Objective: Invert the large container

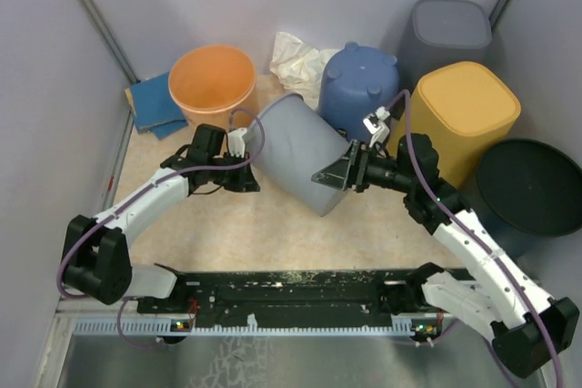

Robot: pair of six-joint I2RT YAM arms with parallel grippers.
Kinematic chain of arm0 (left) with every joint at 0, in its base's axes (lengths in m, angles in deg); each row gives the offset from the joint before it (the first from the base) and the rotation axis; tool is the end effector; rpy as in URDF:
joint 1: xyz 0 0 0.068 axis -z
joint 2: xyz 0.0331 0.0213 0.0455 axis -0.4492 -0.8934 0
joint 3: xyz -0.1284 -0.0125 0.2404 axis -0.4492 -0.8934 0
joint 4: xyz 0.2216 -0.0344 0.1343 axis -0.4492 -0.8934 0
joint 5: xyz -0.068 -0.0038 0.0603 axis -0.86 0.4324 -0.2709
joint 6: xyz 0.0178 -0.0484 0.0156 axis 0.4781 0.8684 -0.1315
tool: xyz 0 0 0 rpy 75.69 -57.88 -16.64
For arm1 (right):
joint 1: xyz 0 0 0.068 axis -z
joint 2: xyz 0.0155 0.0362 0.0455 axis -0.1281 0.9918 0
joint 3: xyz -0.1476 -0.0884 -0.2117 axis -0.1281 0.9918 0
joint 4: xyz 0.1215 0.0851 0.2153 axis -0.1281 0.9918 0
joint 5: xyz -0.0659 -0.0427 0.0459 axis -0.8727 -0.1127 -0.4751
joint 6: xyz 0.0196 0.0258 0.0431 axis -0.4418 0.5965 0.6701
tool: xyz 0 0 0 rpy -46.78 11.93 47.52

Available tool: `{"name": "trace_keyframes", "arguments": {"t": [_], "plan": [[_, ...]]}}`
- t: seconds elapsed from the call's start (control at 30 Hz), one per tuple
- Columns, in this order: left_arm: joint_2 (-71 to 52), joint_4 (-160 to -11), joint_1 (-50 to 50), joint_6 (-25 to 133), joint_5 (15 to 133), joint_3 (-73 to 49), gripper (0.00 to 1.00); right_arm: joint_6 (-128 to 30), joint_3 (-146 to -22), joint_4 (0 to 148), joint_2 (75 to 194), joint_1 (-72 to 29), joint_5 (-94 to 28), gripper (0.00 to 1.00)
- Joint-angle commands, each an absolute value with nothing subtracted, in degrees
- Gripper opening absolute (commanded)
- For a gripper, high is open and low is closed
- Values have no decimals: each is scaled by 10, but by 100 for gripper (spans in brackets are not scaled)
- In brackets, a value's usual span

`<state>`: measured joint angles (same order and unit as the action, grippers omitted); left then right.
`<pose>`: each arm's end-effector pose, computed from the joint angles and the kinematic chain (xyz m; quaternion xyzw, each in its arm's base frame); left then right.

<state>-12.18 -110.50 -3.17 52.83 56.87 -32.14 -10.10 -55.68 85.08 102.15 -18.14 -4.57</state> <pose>0.2508 -0.1259 0.2382 0.1836 0.8989 -0.2947 0.2673 0.1652 0.1020 0.3418 -0.0563 0.7676 0.5406 0.3395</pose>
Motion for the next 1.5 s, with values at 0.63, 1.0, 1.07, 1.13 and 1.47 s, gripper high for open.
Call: {"name": "trace_keyframes", "arguments": {"t": [0.63, 1.0, 1.07, 1.13, 1.47], "plan": [[-2, -1227, -29, 508, 631, -104, 87, -168, -622, 1094, 904, -264, -552, 73], [-158, -1269, -30, 481, 701, -10, 94, -136, -569, 1081, 893, -264, -494, 73], [-160, -1294, -30, 484, 717, -13, 87, -134, -561, 1080, 885, -264, -494, 73], [-148, -1310, -30, 487, 717, -22, 78, -131, -554, 1078, 881, -264, -493, 73], [-57, -1339, -30, 539, 650, -99, 10, -83, -499, 1044, 889, -264, -387, 73]]}}
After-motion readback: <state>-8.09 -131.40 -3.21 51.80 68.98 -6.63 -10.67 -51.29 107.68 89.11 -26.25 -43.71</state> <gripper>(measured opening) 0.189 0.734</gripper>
